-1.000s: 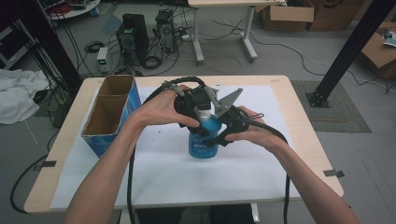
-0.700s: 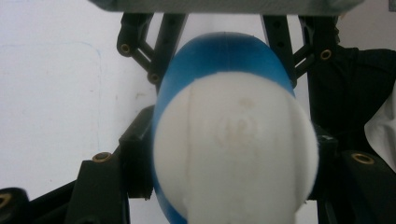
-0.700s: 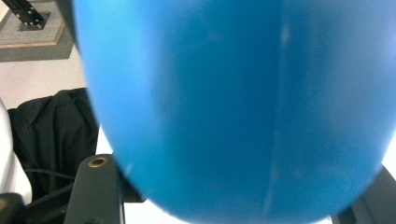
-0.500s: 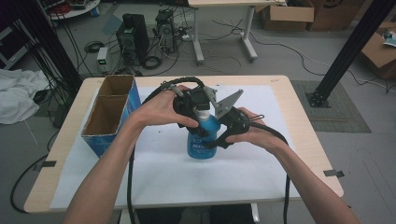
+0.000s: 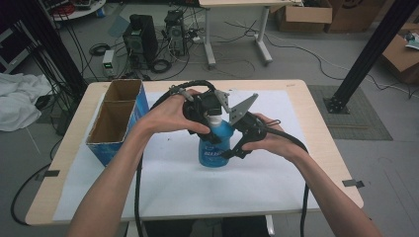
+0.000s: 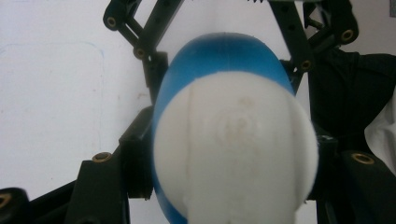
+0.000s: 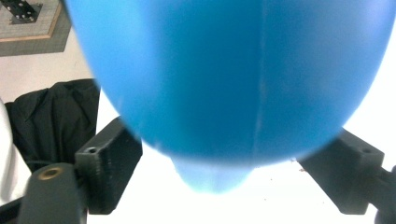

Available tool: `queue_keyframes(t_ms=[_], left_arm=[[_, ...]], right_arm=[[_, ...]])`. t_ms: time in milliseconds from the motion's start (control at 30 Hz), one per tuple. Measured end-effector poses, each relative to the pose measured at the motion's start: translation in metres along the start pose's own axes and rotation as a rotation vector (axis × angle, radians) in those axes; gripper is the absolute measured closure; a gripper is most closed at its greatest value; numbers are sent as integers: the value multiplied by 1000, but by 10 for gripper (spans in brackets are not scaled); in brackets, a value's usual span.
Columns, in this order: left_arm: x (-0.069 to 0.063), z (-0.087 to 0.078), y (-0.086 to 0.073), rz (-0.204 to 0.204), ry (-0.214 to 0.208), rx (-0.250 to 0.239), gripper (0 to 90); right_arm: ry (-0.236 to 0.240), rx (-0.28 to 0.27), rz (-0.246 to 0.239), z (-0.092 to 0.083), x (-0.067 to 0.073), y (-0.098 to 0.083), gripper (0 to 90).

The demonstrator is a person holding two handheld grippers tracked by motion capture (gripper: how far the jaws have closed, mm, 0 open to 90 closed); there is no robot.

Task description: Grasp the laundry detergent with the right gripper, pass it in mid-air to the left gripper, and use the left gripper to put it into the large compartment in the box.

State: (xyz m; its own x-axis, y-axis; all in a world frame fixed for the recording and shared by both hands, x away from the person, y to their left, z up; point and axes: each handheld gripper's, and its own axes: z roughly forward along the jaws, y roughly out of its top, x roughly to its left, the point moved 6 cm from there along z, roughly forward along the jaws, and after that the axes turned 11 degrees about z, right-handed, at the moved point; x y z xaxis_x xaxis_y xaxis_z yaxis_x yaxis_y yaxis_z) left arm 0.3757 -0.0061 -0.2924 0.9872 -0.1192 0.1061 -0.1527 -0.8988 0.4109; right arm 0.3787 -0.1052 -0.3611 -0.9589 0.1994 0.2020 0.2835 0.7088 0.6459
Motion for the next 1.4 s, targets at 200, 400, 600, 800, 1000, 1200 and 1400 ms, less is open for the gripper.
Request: queue_keyframes(t_ms=[200, 400, 600, 800, 1000, 1200, 1400], left_arm=[[2, -1, -3, -24, 8, 10, 381], [4, -4, -5, -57, 10, 22, 381], [8, -12, -9, -120, 20, 33, 381], [19, -21, -17, -209, 66, 68, 381], [27, -38, -22, -300, 98, 89, 382], [36, -62, -26, -421, 147, 109, 382], [48, -89, -35, -557, 217, 131, 382]], right_arm=[[-54, 83, -8, -7, -4, -6, 154], [-146, 142, 20, -18, -14, -14, 155], [-207, 152, 75, -34, -24, -23, 155], [-254, 165, 116, -43, -31, -32, 156], [-298, 193, 147, -52, -37, -41, 157], [-351, 259, 176, -57, -44, -49, 161], [-354, 283, 202, -59, -47, -53, 164]])
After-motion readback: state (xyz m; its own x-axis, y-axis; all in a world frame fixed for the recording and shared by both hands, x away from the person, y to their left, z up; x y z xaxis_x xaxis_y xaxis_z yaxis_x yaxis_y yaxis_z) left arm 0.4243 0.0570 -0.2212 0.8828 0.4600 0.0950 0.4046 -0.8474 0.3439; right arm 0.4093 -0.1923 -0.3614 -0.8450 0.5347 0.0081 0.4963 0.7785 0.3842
